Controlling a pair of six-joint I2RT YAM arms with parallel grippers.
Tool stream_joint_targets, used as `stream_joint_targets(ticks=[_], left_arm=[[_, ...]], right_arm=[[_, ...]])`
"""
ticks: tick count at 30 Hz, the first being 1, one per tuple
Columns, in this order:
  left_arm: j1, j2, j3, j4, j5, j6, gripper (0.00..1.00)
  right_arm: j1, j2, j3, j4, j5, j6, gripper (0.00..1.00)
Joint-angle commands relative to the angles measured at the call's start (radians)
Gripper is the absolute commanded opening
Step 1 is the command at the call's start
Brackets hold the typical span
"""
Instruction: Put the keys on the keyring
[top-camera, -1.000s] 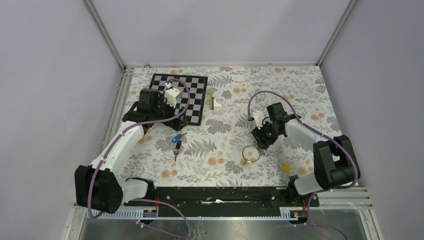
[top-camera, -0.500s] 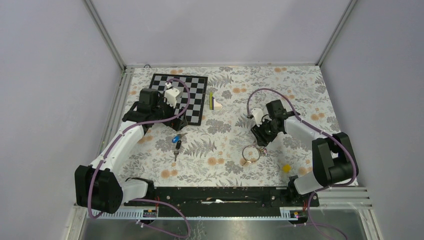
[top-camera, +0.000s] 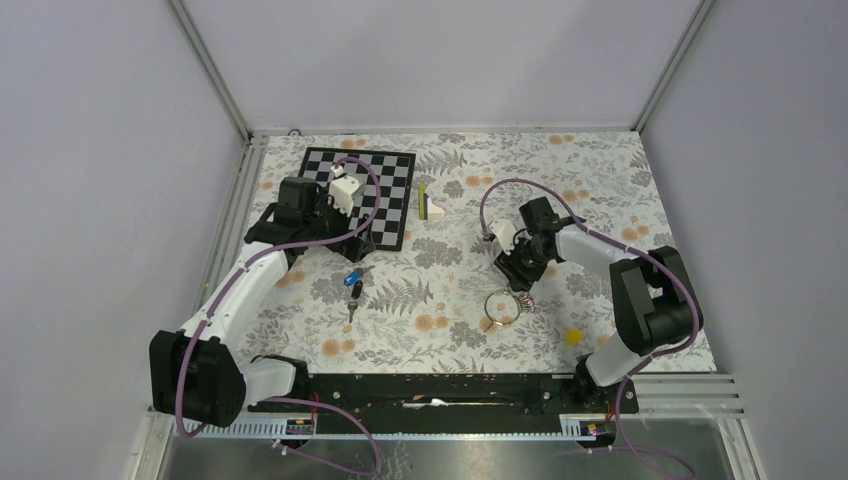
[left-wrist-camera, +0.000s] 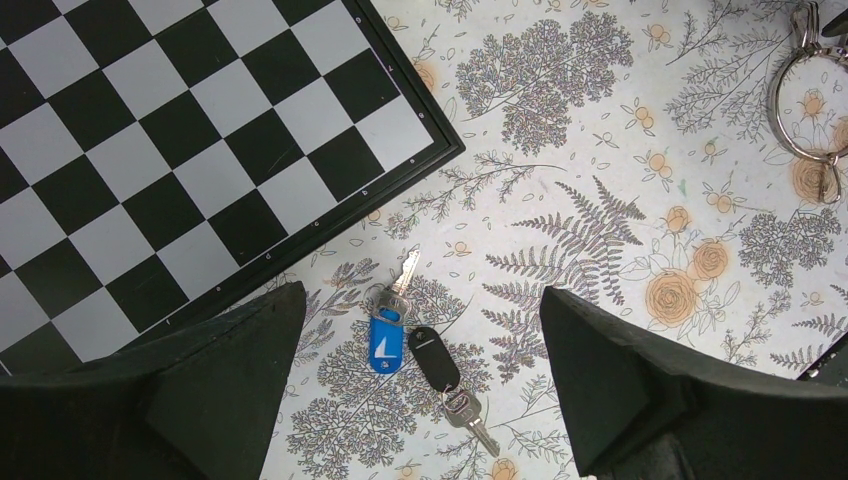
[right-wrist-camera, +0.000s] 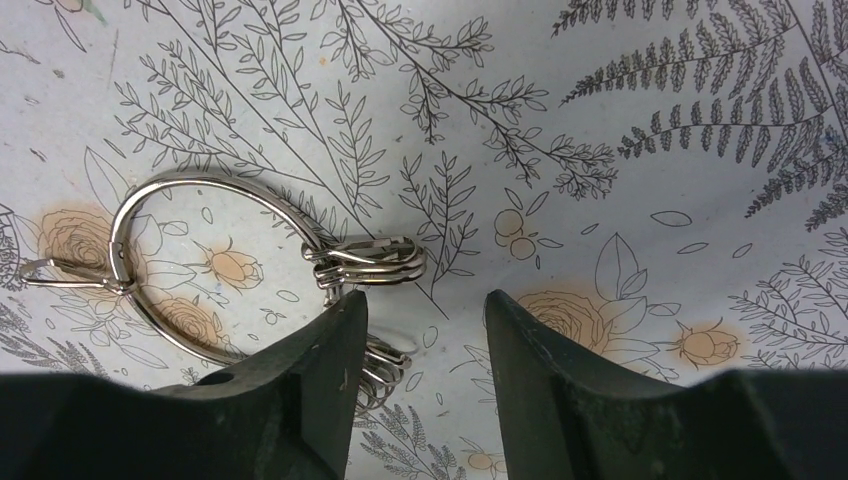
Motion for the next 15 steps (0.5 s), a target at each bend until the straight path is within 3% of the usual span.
stream_joint_targets(ticks=[1, 15], left_arm=[[0.006, -0.014, -0.01, 0.025, 0.027, 0.02, 0.99], [0.006, -0.017, -0.013, 0.025, 0.025, 0.028, 0.99]], right_arm=[[0.017, 0.021, 0.044, -0.027, 0.013, -0.057, 0.52], [0.092, 0.066, 0.095, -0.062, -0.032, -0.058, 0.45]])
